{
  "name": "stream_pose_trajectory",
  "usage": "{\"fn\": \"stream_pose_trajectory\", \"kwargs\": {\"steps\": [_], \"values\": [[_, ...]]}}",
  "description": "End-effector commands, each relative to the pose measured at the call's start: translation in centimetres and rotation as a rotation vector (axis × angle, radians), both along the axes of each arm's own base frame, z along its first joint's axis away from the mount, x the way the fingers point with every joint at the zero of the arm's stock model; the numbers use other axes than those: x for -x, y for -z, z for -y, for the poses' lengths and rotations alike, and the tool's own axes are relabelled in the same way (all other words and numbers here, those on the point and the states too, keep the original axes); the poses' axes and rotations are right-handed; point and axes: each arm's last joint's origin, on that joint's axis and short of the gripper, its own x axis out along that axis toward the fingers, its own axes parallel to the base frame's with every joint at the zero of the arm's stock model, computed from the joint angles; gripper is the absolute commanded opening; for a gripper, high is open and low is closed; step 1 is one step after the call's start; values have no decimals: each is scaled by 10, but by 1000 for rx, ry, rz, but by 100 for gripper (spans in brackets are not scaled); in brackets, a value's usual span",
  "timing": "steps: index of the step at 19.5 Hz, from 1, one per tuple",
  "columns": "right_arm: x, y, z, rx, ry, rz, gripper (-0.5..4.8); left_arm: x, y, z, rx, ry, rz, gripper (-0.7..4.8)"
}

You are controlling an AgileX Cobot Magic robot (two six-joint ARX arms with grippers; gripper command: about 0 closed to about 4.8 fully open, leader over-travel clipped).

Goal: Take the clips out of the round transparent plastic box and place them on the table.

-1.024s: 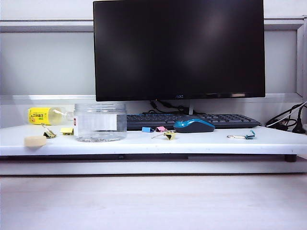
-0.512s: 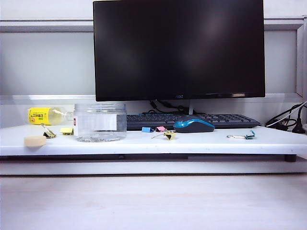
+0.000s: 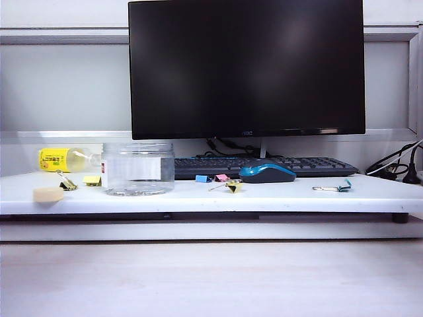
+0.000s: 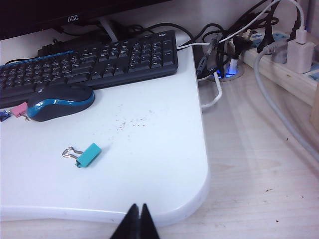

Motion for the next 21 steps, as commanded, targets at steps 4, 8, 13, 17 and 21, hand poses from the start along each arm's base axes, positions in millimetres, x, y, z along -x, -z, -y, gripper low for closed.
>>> {"fn": "stream_pose_trajectory", "kwargs": {"steps": [4,8,13,17,21], "values": [[0,-2,0,-1,0,21,0,0,4,0,-2,3,-19,-5],[0,-2,0,121,-6,29,0,0,4,0,-2,4,-19,-5],[0,0,0,258,-25,25,0,0,4,0,-2,4,-19,-5],[0,3,0,286,-28,2,0,0,4,0,-2,4,-19,-5],[0,3,0,286,-29,2,0,0,4,0,-2,4,-19,-5]]}}
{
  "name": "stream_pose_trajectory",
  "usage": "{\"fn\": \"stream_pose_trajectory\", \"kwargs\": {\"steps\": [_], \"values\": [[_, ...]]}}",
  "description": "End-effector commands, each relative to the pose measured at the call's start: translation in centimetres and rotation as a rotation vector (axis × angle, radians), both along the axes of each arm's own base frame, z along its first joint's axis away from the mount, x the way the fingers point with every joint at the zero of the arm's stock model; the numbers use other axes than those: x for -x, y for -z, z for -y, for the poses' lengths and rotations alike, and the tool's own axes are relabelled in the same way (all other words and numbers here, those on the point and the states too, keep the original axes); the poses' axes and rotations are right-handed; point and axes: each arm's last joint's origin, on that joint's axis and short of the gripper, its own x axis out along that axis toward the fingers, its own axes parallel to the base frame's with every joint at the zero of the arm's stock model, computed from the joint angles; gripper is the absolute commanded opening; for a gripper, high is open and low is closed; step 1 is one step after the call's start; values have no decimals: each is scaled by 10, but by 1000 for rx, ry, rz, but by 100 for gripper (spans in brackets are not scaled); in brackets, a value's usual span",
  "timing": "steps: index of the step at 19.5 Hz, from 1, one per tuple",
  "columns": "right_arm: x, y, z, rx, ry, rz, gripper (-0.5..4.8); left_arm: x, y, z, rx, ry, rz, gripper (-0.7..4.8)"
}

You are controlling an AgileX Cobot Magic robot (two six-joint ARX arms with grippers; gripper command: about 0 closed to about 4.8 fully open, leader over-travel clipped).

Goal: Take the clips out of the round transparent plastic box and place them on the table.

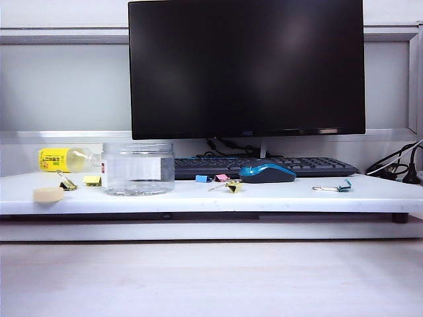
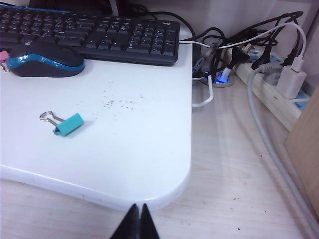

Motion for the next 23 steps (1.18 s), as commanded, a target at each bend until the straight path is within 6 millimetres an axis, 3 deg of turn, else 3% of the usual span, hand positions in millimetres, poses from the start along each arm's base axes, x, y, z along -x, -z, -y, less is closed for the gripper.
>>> {"fn": "stream_pose_trajectory", "kwargs": {"steps": [1,5,23], "values": [[0,-1,0,3,4,12,0,0,4,0,-2,3,-18,-5],[0,-1,0,3,4,13,0,0,3,-1,-85,-12,-16,-5],[1,4,1,6,18,-40,-1,0,3,-1,-75,-9,-13,-6]]}}
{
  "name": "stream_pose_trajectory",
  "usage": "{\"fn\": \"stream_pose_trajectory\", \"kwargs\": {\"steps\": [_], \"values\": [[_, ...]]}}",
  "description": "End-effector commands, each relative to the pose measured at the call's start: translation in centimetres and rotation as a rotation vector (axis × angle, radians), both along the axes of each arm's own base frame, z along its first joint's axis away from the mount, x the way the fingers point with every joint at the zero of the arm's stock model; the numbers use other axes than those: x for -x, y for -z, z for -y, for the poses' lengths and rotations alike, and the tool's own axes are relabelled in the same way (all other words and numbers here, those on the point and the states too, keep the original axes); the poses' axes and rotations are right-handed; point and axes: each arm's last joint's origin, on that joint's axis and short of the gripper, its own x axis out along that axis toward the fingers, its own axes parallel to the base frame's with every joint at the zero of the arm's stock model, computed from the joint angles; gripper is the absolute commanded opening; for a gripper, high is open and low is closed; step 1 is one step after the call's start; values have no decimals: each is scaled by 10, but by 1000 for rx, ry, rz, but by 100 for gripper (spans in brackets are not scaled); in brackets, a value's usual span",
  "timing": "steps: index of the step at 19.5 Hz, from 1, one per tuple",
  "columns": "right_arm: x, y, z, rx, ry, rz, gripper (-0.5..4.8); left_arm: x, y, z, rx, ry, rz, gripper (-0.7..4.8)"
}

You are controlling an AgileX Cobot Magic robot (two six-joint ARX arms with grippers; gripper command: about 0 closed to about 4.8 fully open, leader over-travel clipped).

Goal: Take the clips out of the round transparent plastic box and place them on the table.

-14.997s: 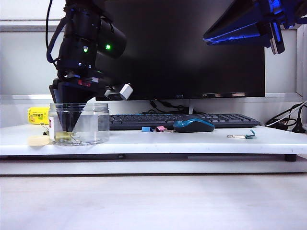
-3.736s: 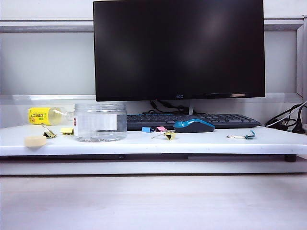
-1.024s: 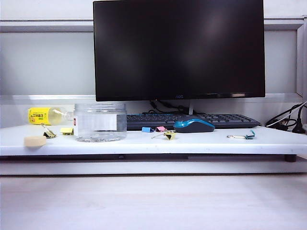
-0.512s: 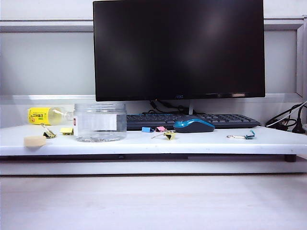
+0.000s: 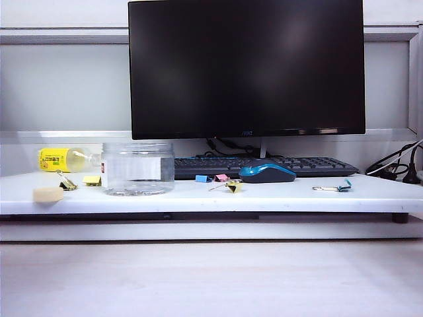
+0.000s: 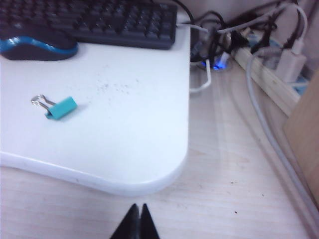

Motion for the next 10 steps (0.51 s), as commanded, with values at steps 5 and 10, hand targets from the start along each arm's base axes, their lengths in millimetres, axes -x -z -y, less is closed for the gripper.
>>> {"fn": "stream_pose_trajectory", "kwargs": {"steps": [5,10], "values": [[0,0,0,-1,3,1,-1,0,3,0,0,-1,-16,-5],[0,0,0,-1,3,1,-1,0,3,0,0,-1,-16,-5]]}}
